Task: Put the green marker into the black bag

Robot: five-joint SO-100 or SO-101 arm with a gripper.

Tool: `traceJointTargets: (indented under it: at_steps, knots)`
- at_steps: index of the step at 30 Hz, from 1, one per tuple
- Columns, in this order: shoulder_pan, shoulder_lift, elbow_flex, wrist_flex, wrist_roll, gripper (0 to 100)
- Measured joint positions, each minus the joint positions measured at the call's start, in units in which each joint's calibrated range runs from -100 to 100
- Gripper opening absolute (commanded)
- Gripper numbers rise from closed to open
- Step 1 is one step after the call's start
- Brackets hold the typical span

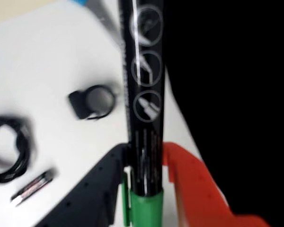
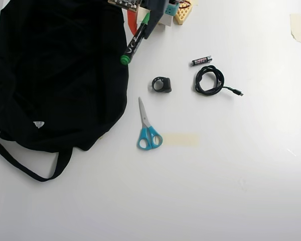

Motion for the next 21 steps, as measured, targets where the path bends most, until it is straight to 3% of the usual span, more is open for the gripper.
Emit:
traceJointTargets:
  at_steps: [9,16,21]
  knots:
    - [11.98,-0.08,0.08,-1.37,-0.15,2]
    - [24.54,0.08,8.73,-16.75,-0.49,2]
    - [27.92,1.00,16.90,-29.71,-1.81,2]
